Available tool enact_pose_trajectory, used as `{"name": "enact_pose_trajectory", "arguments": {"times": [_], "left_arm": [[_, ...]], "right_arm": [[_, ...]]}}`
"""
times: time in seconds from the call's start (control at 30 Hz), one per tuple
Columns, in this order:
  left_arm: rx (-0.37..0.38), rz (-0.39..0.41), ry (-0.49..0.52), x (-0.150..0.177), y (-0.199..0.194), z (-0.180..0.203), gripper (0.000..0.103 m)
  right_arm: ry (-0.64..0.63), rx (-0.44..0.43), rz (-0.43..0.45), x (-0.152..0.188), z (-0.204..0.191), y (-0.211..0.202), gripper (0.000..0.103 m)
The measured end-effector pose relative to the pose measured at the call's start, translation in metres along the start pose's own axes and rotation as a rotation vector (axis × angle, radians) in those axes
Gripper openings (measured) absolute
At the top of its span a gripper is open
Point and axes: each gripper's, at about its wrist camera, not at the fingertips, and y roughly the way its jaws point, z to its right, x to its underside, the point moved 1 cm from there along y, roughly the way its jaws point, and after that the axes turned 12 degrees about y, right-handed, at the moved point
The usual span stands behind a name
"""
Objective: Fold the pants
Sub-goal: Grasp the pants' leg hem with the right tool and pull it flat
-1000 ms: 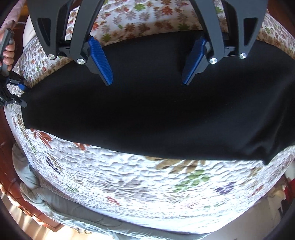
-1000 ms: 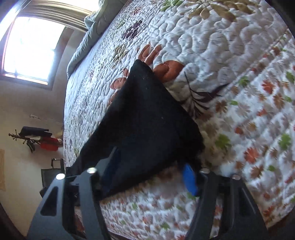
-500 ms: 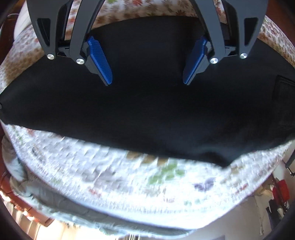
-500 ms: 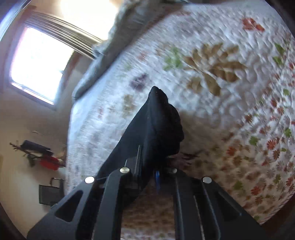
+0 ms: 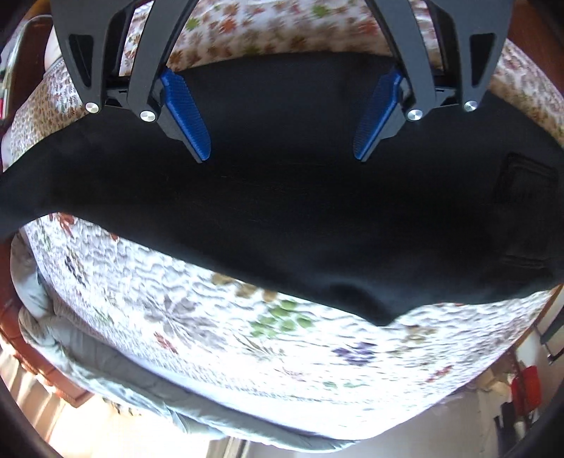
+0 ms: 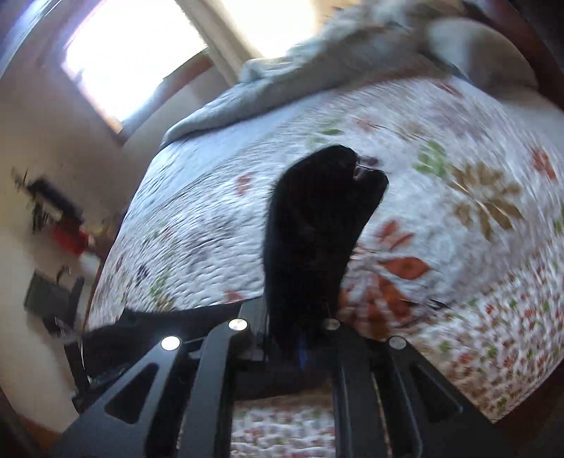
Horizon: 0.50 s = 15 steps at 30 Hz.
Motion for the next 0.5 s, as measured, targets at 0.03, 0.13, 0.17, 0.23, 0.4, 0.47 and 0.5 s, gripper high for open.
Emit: {"name": "enact_pose_trajectory", "arguments": {"times": [0.03, 0.13, 0.17, 0.23, 0.4, 0.47, 0.5], "left_arm": [[-0.001, 0.003, -0.012, 0.001, -0.003, -0.006, 0.084], [-0.020, 0.012, -0.049, 0.006, -0.012, -0.027, 0.084], [-0.027, 0.013, -0.063, 0.007, -0.013, -0.034, 0.084], [-0.034, 0.016, -0.094, 0.010, -0.018, -0.049, 0.084], [-0.049, 0.019, -0.148, 0.018, -0.024, -0.080, 0.084], [-0.046, 0.022, -0.163, 0.020, -0.026, -0.087, 0.084], [-0.045, 0.024, -0.172, 0.021, -0.027, -0.091, 0.084]], "right_arm": [[-0.047, -0.018, -0.018, 0.006, -0.023, 0.005, 0.010], [-0.142, -0.048, -0.067, 0.028, -0.072, 0.027, 0.010], [-0.185, -0.046, -0.095, 0.039, -0.092, 0.041, 0.010], [-0.225, -0.048, -0.141, 0.056, -0.108, 0.056, 0.010], [-0.349, -0.025, -0.229, 0.103, -0.154, 0.100, 0.010], [-0.372, -0.057, -0.280, 0.119, -0.165, 0.113, 0.010], [-0.386, -0.074, -0.302, 0.128, -0.172, 0.117, 0.010]]}}
